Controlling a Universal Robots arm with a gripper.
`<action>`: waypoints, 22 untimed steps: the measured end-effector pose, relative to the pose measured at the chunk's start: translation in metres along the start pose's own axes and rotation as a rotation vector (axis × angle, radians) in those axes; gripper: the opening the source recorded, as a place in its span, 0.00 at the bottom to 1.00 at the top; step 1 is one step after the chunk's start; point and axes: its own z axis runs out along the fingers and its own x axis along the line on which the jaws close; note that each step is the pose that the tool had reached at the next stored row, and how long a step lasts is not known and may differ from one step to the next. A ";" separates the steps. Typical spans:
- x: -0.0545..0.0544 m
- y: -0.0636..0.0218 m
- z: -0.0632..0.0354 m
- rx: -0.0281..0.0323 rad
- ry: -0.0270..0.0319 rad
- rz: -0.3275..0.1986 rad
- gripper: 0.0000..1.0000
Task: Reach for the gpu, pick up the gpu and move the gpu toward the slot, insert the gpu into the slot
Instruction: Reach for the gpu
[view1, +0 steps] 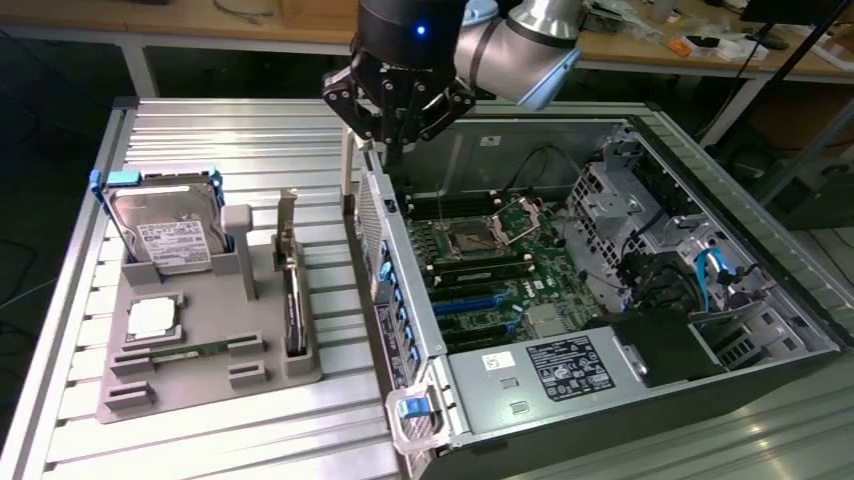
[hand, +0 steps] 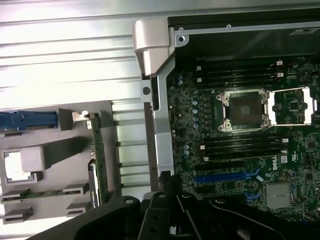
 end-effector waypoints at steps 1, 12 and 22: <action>0.003 -0.0002 -0.0001 0.0000 0.0000 0.000 0.11; 0.033 -0.0025 -0.0007 0.0000 -0.0001 0.000 0.11; 0.065 -0.0049 -0.0016 -0.0001 -0.0001 0.000 0.11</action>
